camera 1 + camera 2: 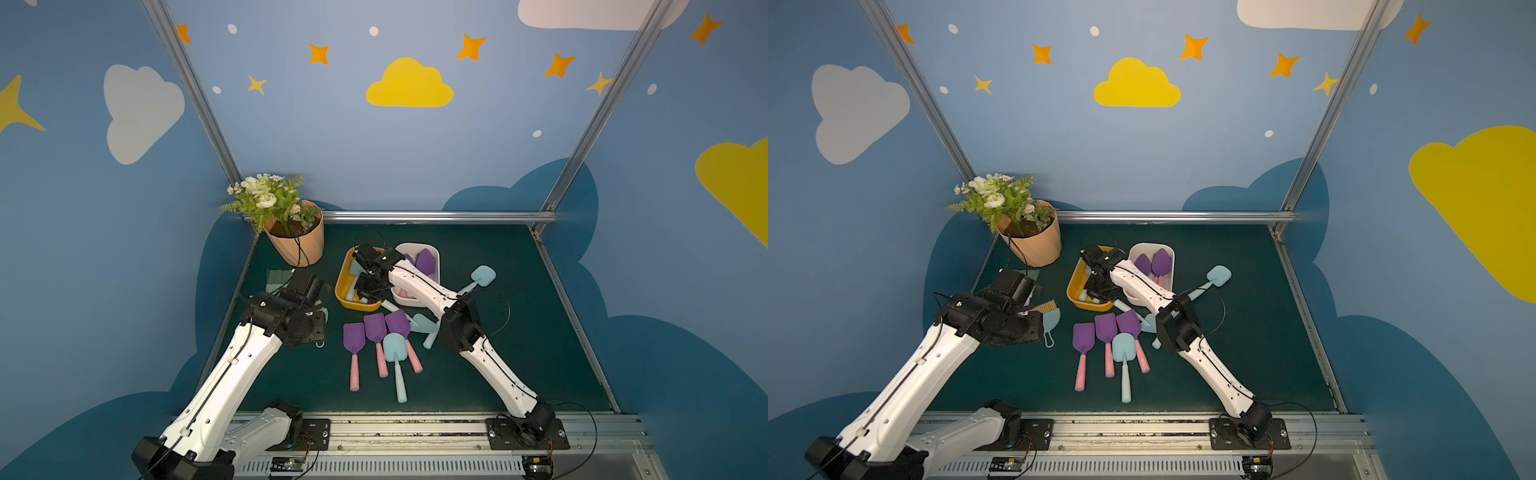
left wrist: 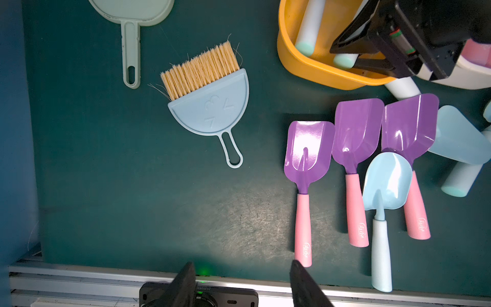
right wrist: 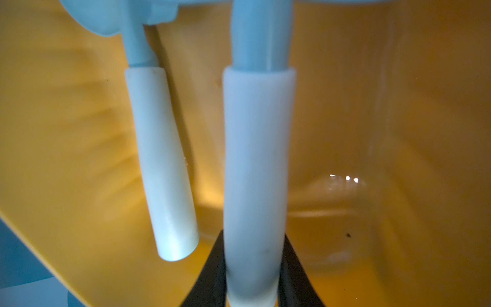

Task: Sort the small shovels by color and place them into the storage box
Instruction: Place the shovel in the storage box.

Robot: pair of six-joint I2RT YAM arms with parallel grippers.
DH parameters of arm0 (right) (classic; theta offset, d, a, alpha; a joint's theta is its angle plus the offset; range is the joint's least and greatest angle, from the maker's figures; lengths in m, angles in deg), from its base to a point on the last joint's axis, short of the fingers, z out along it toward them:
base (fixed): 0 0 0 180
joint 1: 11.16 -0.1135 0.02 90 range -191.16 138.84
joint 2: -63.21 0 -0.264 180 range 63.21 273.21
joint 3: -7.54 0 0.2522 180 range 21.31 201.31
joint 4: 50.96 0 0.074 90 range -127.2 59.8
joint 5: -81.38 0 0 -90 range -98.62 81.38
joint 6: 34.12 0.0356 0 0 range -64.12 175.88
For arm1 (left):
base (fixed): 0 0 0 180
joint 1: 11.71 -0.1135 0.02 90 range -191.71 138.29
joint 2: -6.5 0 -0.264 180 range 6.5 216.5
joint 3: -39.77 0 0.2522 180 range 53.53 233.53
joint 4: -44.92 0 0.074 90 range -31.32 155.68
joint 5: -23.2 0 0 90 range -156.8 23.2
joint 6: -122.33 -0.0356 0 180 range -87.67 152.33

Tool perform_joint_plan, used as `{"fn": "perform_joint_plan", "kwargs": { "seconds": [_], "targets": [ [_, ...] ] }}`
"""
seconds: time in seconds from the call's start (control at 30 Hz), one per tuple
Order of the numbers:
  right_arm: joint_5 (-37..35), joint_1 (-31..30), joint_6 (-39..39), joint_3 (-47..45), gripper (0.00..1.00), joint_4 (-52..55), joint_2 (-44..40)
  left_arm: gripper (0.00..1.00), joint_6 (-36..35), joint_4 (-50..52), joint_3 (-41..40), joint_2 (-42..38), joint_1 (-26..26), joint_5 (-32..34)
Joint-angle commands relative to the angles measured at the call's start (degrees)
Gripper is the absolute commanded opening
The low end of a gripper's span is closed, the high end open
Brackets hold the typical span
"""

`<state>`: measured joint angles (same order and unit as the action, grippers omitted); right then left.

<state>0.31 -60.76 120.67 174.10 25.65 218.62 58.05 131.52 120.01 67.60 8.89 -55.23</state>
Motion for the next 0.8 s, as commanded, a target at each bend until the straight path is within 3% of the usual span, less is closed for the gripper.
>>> {"fn": "perform_joint_plan", "kwargs": {
  "seconds": [0.0,0.77],
  "targets": [
    [0.44,-0.23,0.77,1.38,0.0,0.88,2.15,0.49,-0.58,0.99,-0.37,-0.48,-0.38,-0.33],
    [2.06,0.92,1.12,1.39,0.04,-0.08,3.74,0.51,-0.99,0.9,-0.23,-0.44,-0.48,-0.41]
  ]
}}
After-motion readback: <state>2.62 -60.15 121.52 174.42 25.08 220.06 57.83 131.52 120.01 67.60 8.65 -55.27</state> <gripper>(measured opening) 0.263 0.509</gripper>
